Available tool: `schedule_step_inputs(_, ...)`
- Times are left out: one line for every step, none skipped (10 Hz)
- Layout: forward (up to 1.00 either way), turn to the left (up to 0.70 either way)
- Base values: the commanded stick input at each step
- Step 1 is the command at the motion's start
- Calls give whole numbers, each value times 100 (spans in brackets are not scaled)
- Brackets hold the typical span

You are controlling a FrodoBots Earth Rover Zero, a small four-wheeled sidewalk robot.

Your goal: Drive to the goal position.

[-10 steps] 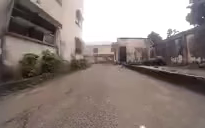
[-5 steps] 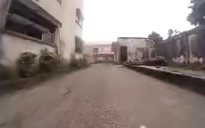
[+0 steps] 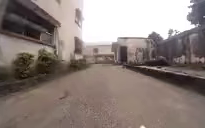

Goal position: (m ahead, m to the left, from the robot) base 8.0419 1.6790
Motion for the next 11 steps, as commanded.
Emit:
schedule_step_inputs(30, 0)
schedule_step_inputs(30, 0)
schedule_step_inputs(30, 0)
schedule_step_inputs(30, 0)
schedule_step_inputs(30, 0)
schedule_step_inputs(30, 0)
schedule_step_inputs(30, 0)
schedule_step_inputs(30, 0)
schedule_step_inputs(30, 0)
schedule_step_inputs(30, 0)
schedule_step_inputs(30, 0)
